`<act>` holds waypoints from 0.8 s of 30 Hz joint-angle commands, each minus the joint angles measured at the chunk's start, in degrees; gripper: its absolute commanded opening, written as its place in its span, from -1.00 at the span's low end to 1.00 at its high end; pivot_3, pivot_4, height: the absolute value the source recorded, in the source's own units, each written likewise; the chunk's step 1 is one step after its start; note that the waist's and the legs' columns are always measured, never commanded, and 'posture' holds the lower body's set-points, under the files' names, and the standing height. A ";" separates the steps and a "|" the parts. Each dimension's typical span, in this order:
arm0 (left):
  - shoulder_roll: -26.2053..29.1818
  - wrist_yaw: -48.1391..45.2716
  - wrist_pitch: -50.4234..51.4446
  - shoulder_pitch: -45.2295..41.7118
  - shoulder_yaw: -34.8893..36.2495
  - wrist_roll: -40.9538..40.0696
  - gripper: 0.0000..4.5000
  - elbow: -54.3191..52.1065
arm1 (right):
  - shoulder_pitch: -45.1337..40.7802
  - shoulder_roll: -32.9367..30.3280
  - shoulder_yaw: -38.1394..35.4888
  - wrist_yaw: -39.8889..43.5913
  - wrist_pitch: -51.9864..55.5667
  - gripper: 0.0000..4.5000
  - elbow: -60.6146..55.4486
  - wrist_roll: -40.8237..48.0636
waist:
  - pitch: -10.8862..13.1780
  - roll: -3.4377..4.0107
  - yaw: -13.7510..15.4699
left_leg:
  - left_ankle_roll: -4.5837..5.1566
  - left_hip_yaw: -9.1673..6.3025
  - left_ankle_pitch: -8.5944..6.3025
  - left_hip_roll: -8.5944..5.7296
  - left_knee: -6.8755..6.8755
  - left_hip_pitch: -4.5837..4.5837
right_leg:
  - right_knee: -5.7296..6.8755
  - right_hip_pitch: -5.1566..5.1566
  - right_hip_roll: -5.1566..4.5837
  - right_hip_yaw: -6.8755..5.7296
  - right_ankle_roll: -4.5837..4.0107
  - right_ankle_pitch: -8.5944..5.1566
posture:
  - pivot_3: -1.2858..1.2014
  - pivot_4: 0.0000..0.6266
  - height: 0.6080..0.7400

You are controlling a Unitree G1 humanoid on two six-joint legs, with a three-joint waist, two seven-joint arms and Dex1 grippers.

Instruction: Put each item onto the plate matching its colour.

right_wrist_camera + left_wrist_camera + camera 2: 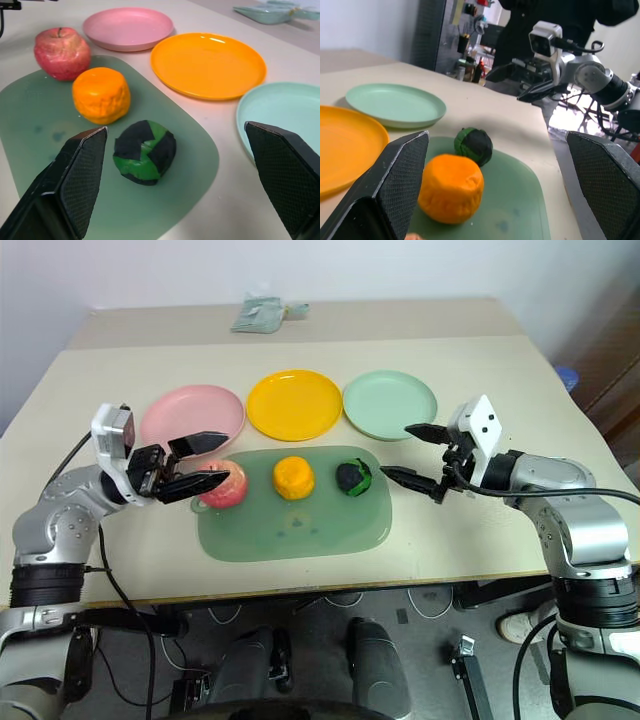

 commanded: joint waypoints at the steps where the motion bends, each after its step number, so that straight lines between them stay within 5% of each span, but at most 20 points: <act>1: 1.27 -0.39 0.37 -0.47 1.22 -1.74 1.00 -1.53 | -0.63 0.70 -1.45 -2.31 -1.67 0.99 -2.70 -0.47 | 0.04 0.07 -0.44 | -0.04 -0.65 0.05 -0.38 0.02 -0.05 | -0.01 0.31 -0.30 -0.64 0.03 0.01 | 0.03 -0.52 1.00; 3: 1.45 -0.66 0.49 -0.98 1.02 -1.60 1.00 -1.02 | -0.85 0.74 -2.18 -4.26 3.06 0.99 -1.70 1.54 | 0.07 0.14 0.02 | -0.08 -2.58 0.18 -1.17 0.10 -0.02 | 0.12 1.01 -0.77 -1.70 0.21 -0.32 | 0.03 -0.52 1.00; 6: 1.60 -1.11 0.37 -2.09 0.33 -1.33 1.00 0.18 | 2.04 -0.39 -1.07 -3.99 -4.94 0.99 -3.73 -3.77 | 0.07 0.14 1.23 | -0.09 -2.42 0.18 -1.16 0.10 -0.07 | 0.06 0.98 -0.73 -1.72 0.03 -0.44 | 0.03 -0.52 1.00; 10: 2.04 -2.46 -0.02 -4.18 -0.56 -0.49 1.00 2.56 | 2.65 0.80 -4.04 -4.37 -1.82 0.99 -5.06 1.10 | 0.07 0.15 1.59 | -0.09 -2.36 0.18 -1.18 0.09 -0.08 | 0.01 0.97 -0.73 -1.70 0.00 -0.47 | 0.03 -0.52 1.00; 24: 2.23 -3.54 -4.16 -5.57 -0.08 1.32 1.00 6.37 | 1.60 2.98 -0.08 -5.79 -4.68 0.99 -4.20 -2.29 | 0.08 0.15 1.61 | -0.09 -2.33 0.18 -1.15 0.07 -0.06 | 0.02 0.95 -0.69 -1.68 0.00 -0.48 | 0.03 -0.52 1.00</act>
